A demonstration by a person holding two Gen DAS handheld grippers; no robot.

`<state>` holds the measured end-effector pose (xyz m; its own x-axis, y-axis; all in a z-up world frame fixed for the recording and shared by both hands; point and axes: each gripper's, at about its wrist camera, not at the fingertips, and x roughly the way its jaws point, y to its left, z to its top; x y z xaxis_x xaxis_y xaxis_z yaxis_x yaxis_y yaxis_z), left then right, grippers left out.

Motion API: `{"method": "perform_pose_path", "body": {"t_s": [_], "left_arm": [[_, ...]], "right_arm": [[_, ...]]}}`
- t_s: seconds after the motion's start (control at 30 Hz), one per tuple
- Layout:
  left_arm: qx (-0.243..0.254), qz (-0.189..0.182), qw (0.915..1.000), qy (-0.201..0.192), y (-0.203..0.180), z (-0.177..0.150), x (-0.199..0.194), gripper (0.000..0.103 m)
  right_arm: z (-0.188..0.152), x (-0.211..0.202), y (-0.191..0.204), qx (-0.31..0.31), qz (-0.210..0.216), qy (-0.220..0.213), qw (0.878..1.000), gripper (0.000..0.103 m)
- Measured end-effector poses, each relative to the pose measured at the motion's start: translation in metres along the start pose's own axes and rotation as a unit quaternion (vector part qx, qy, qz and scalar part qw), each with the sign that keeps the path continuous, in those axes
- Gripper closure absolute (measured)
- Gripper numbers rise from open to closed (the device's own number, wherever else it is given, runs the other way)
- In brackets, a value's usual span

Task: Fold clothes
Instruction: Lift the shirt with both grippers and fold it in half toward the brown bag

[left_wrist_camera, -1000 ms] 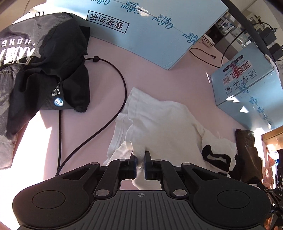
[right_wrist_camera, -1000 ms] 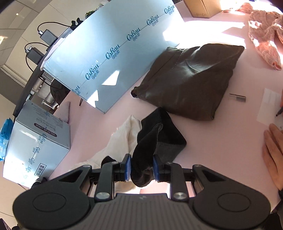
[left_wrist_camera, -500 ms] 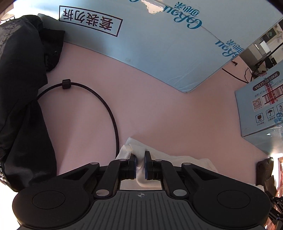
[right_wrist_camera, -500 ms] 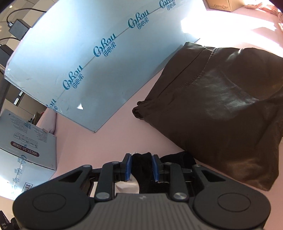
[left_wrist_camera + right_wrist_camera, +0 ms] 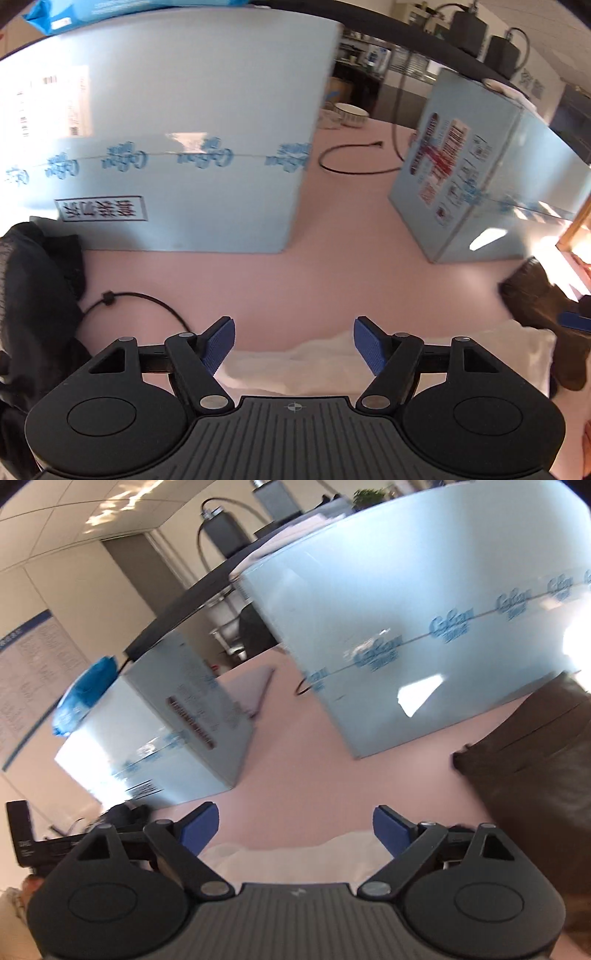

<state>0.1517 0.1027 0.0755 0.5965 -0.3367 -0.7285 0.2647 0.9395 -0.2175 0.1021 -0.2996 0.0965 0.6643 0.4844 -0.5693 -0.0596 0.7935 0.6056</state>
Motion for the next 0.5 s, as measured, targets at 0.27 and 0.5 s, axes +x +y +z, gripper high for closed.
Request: {"method": "perform_pose_path", "body": {"t_s": [0.27,0.5], "left_arm": [[0.045,-0.022,0.9986,0.017,-0.046,-0.032,0.067,0.031],[0.006,0.009,0.9997,0.023,-0.009,-0.022,0.099,0.031]], "right_arm": [[-0.019,0.038,-0.03,0.057,-0.034,0.019,0.998,0.013],[-0.017,0.052,-0.07,0.101,-0.059,0.018,0.993,0.022]]}}
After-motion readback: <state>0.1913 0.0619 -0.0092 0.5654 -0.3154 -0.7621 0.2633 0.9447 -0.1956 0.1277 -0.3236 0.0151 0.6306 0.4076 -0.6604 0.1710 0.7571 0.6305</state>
